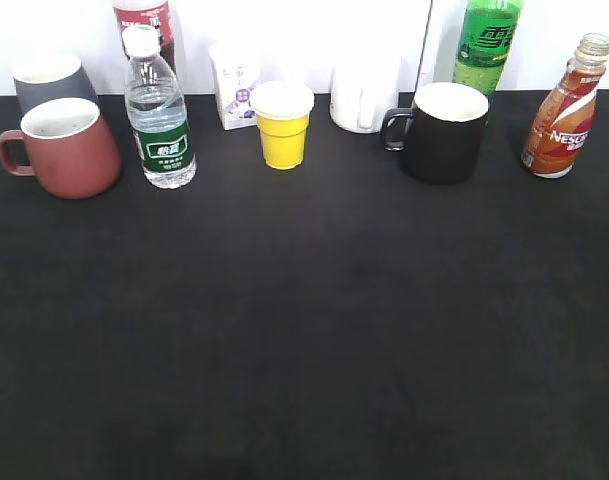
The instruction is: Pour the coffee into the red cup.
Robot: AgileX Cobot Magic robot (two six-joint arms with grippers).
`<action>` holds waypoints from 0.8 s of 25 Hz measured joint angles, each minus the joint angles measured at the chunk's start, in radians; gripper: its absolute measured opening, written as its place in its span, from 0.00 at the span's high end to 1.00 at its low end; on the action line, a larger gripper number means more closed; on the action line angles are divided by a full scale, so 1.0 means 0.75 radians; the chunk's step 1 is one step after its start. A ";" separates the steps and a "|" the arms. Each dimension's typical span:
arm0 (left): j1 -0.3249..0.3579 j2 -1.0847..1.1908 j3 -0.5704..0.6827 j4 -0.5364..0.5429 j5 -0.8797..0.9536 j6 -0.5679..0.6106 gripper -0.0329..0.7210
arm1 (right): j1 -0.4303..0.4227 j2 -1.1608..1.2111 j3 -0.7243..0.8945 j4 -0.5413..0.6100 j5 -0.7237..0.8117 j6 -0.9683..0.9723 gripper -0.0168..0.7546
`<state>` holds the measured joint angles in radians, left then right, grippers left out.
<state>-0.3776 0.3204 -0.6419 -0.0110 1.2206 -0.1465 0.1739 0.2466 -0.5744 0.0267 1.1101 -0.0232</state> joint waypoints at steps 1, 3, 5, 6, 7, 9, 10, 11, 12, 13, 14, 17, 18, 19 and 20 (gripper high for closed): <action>0.000 -0.067 0.051 0.000 0.002 0.000 0.34 | 0.000 -0.030 0.046 0.000 -0.006 0.000 0.26; 0.000 -0.137 0.095 0.003 -0.031 0.002 0.34 | 0.000 -0.035 0.089 -0.005 -0.055 0.000 0.26; 0.000 -0.143 0.103 0.015 -0.077 0.009 0.35 | 0.000 -0.035 0.095 -0.005 -0.077 0.000 0.26; 0.000 -0.143 0.109 0.042 -0.101 0.010 0.35 | 0.000 -0.035 0.095 -0.005 -0.080 0.000 0.26; 0.000 -0.143 0.127 0.051 -0.144 0.010 0.35 | 0.000 -0.035 0.095 -0.005 -0.083 0.000 0.26; 0.000 -0.143 0.155 0.052 -0.195 0.010 0.35 | 0.000 -0.035 0.095 -0.005 -0.084 0.000 0.26; 0.000 -0.143 0.156 0.052 -0.200 0.010 0.35 | 0.000 -0.035 0.095 -0.005 -0.086 0.000 0.26; 0.000 -0.143 0.156 0.052 -0.203 0.010 0.35 | 0.000 -0.035 0.095 -0.003 -0.087 0.000 0.26; 0.000 -0.143 0.156 0.052 -0.203 0.010 0.35 | 0.000 -0.035 0.095 -0.002 -0.087 0.000 0.26; 0.000 -0.143 0.156 0.052 -0.203 0.010 0.35 | 0.000 -0.035 0.095 -0.002 -0.088 0.000 0.26; 0.000 -0.143 0.156 0.052 -0.203 0.010 0.35 | 0.000 -0.035 0.095 -0.002 -0.088 0.000 0.26; 0.000 -0.143 0.156 0.052 -0.203 0.010 0.36 | 0.000 -0.035 0.095 -0.002 -0.090 0.000 0.26; 0.000 -0.143 0.156 0.052 -0.203 0.010 0.37 | 0.000 -0.035 0.095 -0.002 -0.090 0.000 0.26; 0.000 -0.143 0.156 0.052 -0.203 0.010 0.38 | 0.000 -0.035 0.095 -0.002 -0.090 0.000 0.26; 0.000 -0.143 0.156 0.052 -0.203 0.010 0.40 | 0.000 -0.035 0.095 -0.002 -0.090 0.000 0.26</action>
<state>-0.3776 0.2131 -0.5248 0.0279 1.0680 -0.1389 0.1739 0.2205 -0.5029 0.0254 1.0428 -0.0232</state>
